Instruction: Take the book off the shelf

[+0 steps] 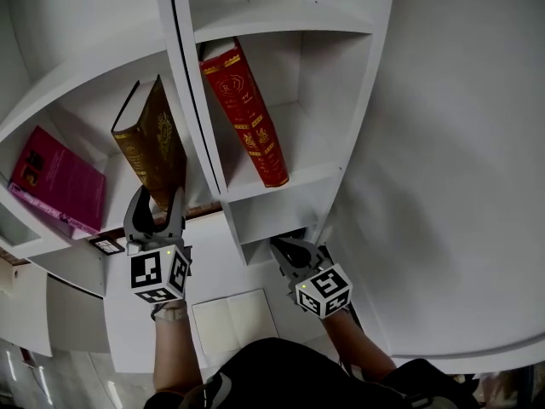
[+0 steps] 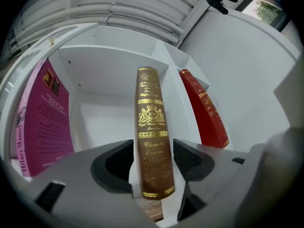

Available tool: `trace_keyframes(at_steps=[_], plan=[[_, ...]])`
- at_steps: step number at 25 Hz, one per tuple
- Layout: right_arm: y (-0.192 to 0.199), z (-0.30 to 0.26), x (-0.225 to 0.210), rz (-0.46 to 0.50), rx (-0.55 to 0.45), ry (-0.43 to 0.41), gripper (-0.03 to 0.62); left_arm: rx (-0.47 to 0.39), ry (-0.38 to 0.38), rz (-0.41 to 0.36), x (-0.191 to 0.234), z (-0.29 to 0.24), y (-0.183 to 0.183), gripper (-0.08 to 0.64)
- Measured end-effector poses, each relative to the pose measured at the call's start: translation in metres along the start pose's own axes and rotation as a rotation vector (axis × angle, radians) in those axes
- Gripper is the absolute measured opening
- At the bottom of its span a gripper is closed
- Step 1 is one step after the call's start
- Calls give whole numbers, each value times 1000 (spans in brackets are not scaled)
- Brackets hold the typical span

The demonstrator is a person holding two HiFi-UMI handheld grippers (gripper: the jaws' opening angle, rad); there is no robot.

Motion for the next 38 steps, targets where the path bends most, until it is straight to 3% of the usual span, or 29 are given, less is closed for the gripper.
trace_keyframes(at_steps=[16,38], plan=[[-1,-5,-33,-10,-9,-15,35,40,-91,-24,0,-26,7,248],[5,-10,4,-2,7,-44,35,-19,-28,39,19,8,4,231]])
Point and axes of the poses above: the fingertips, and each gripper's own axes: z backward along the fingers, x to its left, y out of its underside, the point moved 5 cm from there along z, backward along the fingers, and after that the axes turned 2 degrees about x, right-handed, at the moved point
